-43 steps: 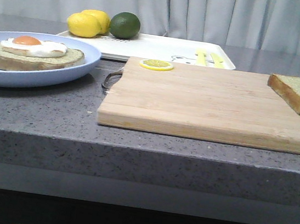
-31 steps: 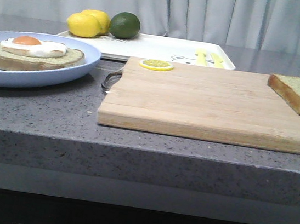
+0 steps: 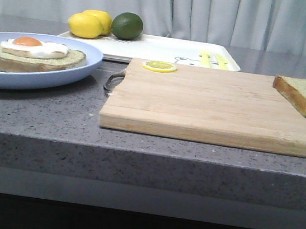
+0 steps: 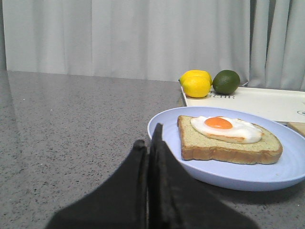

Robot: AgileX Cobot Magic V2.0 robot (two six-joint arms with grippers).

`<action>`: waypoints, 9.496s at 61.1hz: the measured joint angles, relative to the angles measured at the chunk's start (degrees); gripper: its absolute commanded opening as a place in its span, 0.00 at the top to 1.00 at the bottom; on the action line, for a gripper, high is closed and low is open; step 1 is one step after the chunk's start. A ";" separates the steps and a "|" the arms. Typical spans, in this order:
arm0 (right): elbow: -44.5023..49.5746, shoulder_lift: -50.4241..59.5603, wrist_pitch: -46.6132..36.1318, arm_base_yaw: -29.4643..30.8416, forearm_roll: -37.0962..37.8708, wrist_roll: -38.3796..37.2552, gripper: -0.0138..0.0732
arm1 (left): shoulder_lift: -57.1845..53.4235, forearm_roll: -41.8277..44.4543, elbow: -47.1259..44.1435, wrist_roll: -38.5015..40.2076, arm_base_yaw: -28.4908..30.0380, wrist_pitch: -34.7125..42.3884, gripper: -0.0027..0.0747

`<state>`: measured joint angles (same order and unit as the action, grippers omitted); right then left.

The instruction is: Place bread and move sandwich to tray

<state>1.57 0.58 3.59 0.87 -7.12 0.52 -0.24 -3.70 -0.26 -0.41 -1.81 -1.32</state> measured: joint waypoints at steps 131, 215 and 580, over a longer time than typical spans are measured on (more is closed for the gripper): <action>-44.12 -29.75 39.29 0.00 -1.07 0.00 0.92 | 31.30 -0.68 50.88 0.00 0.00 -40.35 0.99; -55.48 -64.07 54.95 19.24 -13.63 7.79 0.16 | 33.74 -0.25 50.78 0.00 0.00 -40.15 0.36; -75.35 -67.02 49.33 -24.96 -19.68 14.42 0.43 | 33.74 0.67 50.78 0.00 0.00 -37.22 0.36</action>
<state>-73.78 -66.44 52.92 -24.08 -26.80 14.93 33.50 -3.03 50.52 -0.41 -1.81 -38.53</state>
